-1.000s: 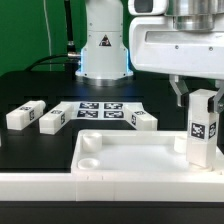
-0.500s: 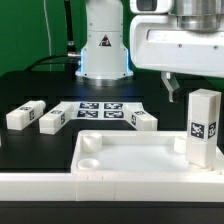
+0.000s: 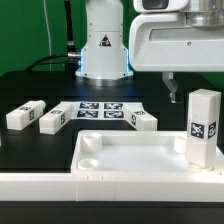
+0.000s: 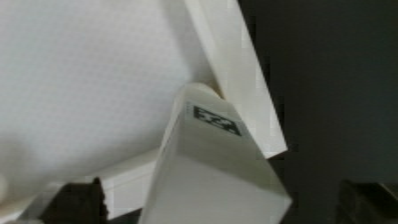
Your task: Assemble desk
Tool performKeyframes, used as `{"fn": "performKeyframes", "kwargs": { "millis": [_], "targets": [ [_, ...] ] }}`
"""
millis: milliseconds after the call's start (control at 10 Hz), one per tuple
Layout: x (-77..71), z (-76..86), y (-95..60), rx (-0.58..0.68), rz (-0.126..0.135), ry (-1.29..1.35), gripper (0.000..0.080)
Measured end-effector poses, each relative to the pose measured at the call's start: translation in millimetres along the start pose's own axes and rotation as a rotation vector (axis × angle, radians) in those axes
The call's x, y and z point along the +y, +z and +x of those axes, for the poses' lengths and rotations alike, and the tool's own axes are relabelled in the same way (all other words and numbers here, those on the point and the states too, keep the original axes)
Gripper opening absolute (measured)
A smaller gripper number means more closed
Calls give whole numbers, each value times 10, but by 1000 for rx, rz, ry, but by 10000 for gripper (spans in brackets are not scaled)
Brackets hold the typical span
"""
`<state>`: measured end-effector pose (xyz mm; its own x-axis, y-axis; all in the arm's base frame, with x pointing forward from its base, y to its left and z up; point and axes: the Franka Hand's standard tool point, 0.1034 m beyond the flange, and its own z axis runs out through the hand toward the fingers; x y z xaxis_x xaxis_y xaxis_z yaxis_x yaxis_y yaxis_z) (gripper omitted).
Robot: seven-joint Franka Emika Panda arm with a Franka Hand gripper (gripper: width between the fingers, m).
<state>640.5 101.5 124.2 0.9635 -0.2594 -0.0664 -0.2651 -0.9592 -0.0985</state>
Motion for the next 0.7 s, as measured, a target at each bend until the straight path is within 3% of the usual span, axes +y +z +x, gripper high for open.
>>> {"fn": "performKeyframes", "kwargs": {
  "millis": [700],
  "targets": [
    [29, 39, 46, 44, -31, -638, 649]
  ]
}}
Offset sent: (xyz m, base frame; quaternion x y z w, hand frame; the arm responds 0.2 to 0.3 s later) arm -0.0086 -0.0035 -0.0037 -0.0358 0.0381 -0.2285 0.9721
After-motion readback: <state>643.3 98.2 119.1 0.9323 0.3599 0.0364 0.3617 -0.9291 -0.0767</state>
